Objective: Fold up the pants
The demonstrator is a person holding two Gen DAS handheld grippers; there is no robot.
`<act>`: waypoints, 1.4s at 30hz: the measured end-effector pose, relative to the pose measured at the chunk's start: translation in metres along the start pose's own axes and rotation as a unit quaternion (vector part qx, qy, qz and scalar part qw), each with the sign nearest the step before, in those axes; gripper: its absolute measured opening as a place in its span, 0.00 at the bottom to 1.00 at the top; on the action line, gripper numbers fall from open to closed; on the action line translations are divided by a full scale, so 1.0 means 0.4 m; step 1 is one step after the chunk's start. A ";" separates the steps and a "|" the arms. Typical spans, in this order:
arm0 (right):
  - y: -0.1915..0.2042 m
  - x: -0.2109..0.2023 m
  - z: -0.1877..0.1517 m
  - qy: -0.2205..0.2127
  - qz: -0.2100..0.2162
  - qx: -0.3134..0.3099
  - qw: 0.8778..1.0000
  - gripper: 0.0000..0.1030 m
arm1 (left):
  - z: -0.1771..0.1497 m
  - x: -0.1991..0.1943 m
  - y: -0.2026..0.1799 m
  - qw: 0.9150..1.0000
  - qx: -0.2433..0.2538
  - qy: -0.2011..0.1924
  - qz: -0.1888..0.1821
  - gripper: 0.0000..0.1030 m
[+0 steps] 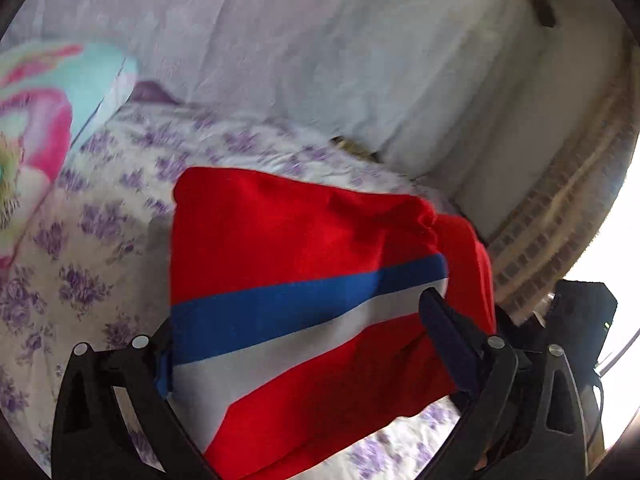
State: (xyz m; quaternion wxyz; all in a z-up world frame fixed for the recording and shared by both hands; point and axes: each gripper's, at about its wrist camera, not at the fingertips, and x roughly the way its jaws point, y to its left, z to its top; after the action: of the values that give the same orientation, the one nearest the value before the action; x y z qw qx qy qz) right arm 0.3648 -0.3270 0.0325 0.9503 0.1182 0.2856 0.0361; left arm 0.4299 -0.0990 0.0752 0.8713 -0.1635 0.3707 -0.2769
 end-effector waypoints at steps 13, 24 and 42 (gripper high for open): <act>-0.091 -0.372 -0.195 -0.065 0.101 0.032 0.992 0.88 | -0.185 -0.221 0.115 0.998 -0.033 -0.019 0.059 0.95; 0.084 -0.918 -0.477 -0.116 0.156 -0.078 0.978 0.96 | -0.630 -0.683 -0.300 0.977 0.158 -0.083 0.114 0.95; 0.040 -0.904 -0.739 -0.128 -0.025 -0.013 0.991 0.96 | -0.926 -0.663 -0.257 0.965 0.118 -0.057 0.225 0.95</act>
State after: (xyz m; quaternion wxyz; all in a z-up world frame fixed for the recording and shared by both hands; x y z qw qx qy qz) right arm -0.0998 -0.3002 -0.0097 0.9811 0.1022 0.1642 0.0012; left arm -0.0316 -0.0499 0.0241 0.9442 0.0123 0.3121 -0.1051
